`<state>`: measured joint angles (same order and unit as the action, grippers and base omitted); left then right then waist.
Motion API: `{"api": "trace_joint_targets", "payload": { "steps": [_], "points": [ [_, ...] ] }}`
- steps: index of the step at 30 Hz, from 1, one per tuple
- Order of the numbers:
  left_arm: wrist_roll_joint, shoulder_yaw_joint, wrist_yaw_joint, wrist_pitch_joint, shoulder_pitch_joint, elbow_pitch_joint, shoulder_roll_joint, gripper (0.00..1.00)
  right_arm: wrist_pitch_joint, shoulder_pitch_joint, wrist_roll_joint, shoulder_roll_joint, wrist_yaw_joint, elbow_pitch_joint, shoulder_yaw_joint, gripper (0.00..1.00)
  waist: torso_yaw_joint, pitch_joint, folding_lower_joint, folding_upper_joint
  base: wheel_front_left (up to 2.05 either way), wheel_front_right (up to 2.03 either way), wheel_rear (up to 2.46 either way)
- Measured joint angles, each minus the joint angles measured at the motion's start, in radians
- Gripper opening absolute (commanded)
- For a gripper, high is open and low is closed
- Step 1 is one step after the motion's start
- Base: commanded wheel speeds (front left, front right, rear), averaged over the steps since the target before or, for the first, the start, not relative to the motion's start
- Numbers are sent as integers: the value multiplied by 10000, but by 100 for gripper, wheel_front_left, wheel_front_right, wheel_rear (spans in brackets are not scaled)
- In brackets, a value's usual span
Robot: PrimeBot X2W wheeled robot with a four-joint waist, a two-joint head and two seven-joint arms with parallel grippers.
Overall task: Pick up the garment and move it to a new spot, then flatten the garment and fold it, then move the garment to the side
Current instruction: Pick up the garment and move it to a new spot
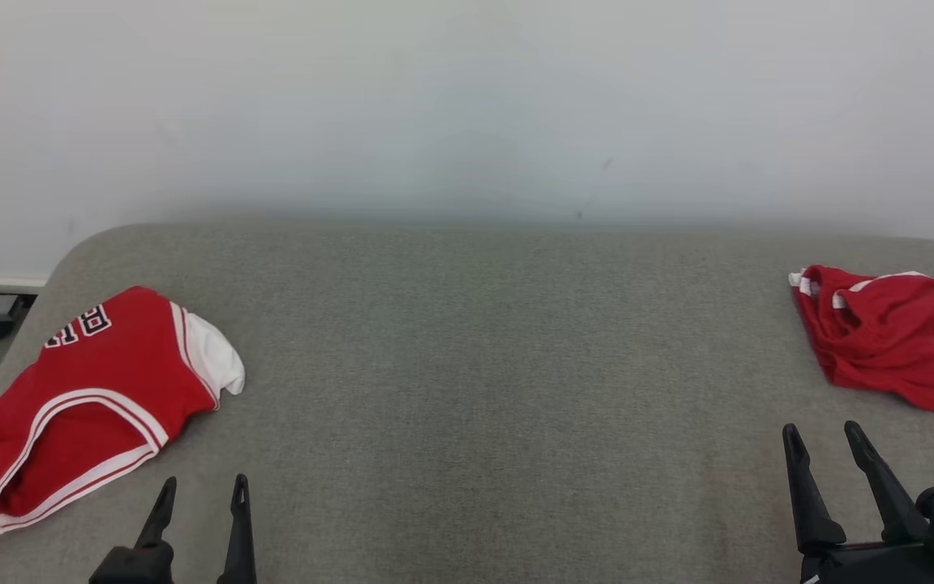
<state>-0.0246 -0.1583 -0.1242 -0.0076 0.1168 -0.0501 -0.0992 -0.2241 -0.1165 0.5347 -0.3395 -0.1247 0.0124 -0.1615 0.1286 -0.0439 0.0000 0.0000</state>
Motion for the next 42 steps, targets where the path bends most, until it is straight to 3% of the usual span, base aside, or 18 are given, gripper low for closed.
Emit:
{"api": "trace_joint_targets", "payload": {
  "steps": [28, 42],
  "points": [
    [345, 326, 0, 426, -8, -324, 21, 100, 577, 273, -73, -6, 40, 178, -374, 100, 3209, 142, 0, 0, 0, 0, 0],
    [343, 441, 0, 481, -10, -351, 31, 100, 786, 802, -92, 6, 207, -4, -731, 100, 3880, 244, 0, 0, 0, 0, 0]
  ]
}}
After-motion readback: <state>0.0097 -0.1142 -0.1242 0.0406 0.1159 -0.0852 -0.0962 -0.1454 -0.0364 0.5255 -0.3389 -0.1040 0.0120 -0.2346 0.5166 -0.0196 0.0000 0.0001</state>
